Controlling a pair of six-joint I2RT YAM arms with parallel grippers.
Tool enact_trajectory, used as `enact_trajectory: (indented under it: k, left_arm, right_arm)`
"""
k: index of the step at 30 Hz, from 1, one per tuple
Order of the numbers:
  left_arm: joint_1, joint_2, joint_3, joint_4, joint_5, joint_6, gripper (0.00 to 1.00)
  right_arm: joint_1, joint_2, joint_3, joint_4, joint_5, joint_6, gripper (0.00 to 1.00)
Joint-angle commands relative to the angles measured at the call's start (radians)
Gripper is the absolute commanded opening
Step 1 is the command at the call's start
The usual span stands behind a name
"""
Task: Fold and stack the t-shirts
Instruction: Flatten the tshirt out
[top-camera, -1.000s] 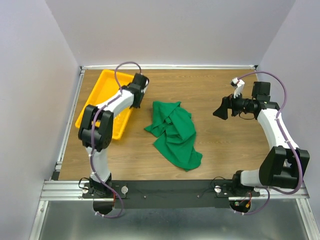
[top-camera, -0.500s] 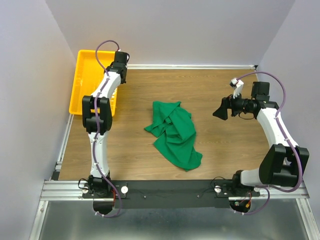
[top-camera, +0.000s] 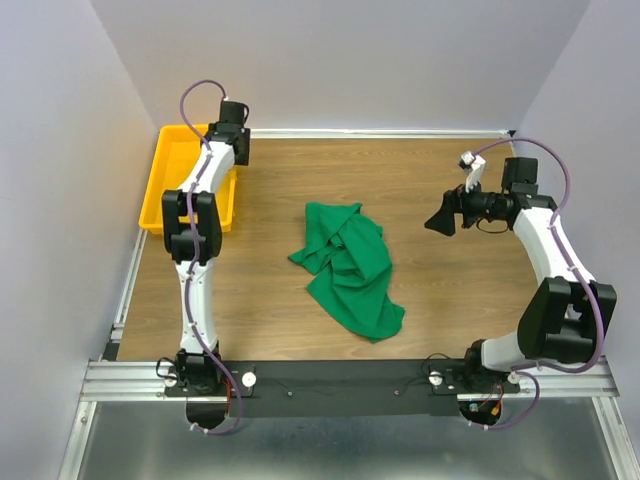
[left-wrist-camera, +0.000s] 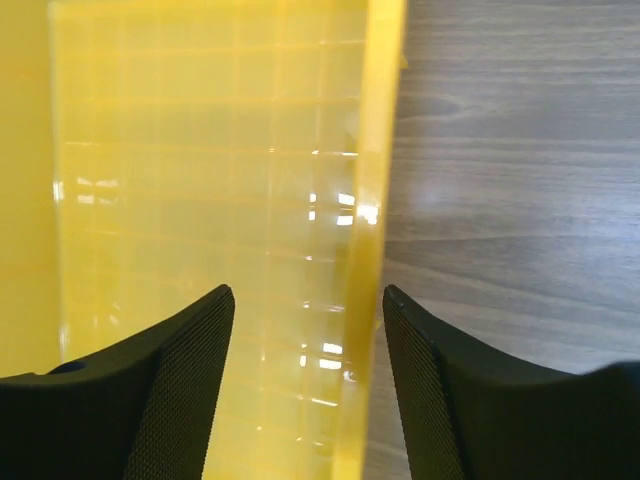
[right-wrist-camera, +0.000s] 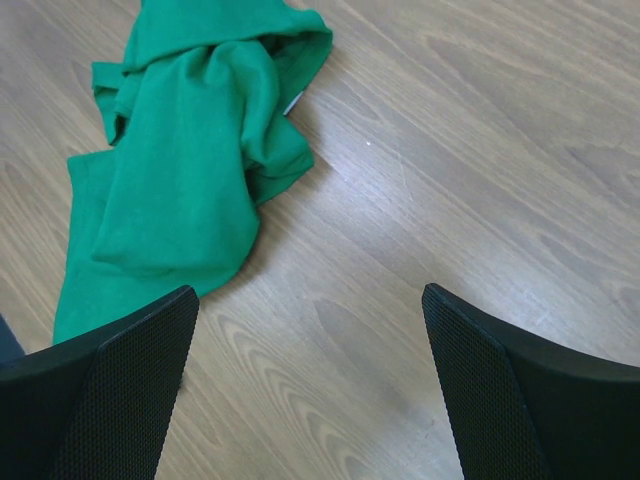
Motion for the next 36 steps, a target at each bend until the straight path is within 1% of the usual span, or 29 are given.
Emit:
enact_trajectory:
  k: [1,2,3,4,5,6,7,8,9,10,12,13,14,15,16,17,19,20,21,22,24,25,26,27,28,30,34,36]
  left_arm:
    - [0.007,-0.179,-0.016,0.039,-0.004,-0.036,0.72]
    - [0.002,-0.288,-0.100,0.064,0.007,-0.034,0.73]
    - [-0.001,-0.350,-0.152,0.126,0.042,-0.033,0.75]
    - [-0.001,-0.411,-0.208,0.162,0.072,-0.033,0.77]
    - [-0.001,-0.477,-0.336,0.199,0.114,-0.033,0.78]
    - [-0.001,-0.599,-0.405,0.276,0.211,-0.033,0.84]
    - [0.001,-0.659,-0.473,0.312,0.269,-0.042,0.87]
    - [0.002,-0.710,-0.603,0.341,0.336,-0.056,0.88]
    - [0.004,-0.791,-0.659,0.371,0.481,-0.094,0.88]
    - [0.002,-0.825,-0.758,0.377,0.534,-0.117,0.88]
    - [-0.001,-0.908,-0.856,0.375,0.625,-0.161,0.88]
    - [-0.001,-0.936,-0.906,0.378,0.634,-0.212,0.88]
    - [-0.002,-1.000,-1.008,0.388,0.646,-0.241,0.87]
    - [-0.004,-1.032,-1.059,0.418,0.674,-0.269,0.86]
    - [-0.004,-1.065,-1.107,0.434,0.685,-0.296,0.85]
    - [-0.004,-1.095,-1.192,0.450,0.697,-0.347,0.84]
    - [-0.007,-1.183,-1.262,0.487,0.715,-0.393,0.84]
    - [-0.007,-1.233,-1.315,0.495,0.717,-0.424,0.84]
    - [-0.008,-1.256,-1.335,0.506,0.709,-0.436,0.84]
    - [-0.008,-1.298,-1.361,0.507,0.706,-0.448,0.84]
    - [-0.008,-1.330,-1.377,0.507,0.685,-0.459,0.84]
    - [-0.008,-1.341,-1.382,0.506,0.680,-0.461,0.84]
    - [-0.008,-1.359,-1.388,0.504,0.679,-0.464,0.84]
    - [-0.008,-1.366,-1.389,0.503,0.679,-0.464,0.84]
    - [-0.008,-1.370,-1.389,0.494,0.680,-0.464,0.84]
    - [-0.008,-1.381,-1.391,0.486,0.680,-0.464,0.84]
    - [-0.007,-1.398,-1.395,0.474,0.676,-0.475,0.84]
    - [-0.008,-1.404,-1.400,0.474,0.677,-0.481,0.84]
  right_arm:
    - [0.046,0.033,0.069,-0.124,-0.089,-0.121,1.00]
    - [0.071,0.051,0.078,-0.157,-0.086,-0.198,1.00]
    - [0.101,0.061,0.084,-0.206,-0.077,-0.227,1.00]
    - [0.162,0.067,0.087,-0.214,-0.049,-0.244,1.00]
    - [0.196,0.074,0.084,-0.216,-0.037,-0.255,1.00]
    - [0.227,0.082,0.084,-0.213,-0.026,-0.255,1.00]
    - [0.285,0.090,0.089,-0.199,-0.003,-0.243,1.00]
    - [0.314,0.105,0.098,-0.189,0.012,-0.205,1.00]
    - [0.350,0.129,0.115,-0.166,0.036,-0.185,1.00]
    - [0.417,0.145,0.124,-0.152,0.090,-0.139,1.00]
    - [0.497,0.173,0.139,-0.098,0.157,-0.105,1.00]
    - [0.575,0.179,0.139,-0.074,0.244,-0.088,1.00]
    - [0.612,0.183,0.138,-0.043,0.294,-0.035,1.00]
    - [0.671,0.205,0.147,0.003,0.363,-0.012,0.99]
    - [0.672,0.220,0.162,0.014,0.383,0.014,0.99]
    - [0.704,0.245,0.185,0.026,0.399,0.095,0.97]
    - [0.715,0.310,0.257,0.052,0.422,0.194,0.89]
    - [0.715,0.332,0.279,0.071,0.454,0.351,0.85]
    - [0.714,0.353,0.300,0.075,0.462,0.405,0.85]
    - [0.713,0.383,0.331,0.078,0.448,0.505,0.85]
    - [0.713,0.398,0.339,0.103,0.417,0.594,0.85]
    - [0.713,0.404,0.337,0.136,0.353,0.634,0.85]
    - [0.715,0.420,0.336,0.149,0.345,0.736,0.84]
    - [0.715,0.429,0.337,0.158,0.342,0.775,0.84]
    - [0.712,0.439,0.337,0.170,0.315,0.804,0.82]
    - [0.714,0.453,0.327,0.180,0.314,0.869,0.81]
    - [0.715,0.461,0.313,0.198,0.357,0.915,0.80]
    - [0.713,0.469,0.314,0.204,0.371,0.935,0.78]
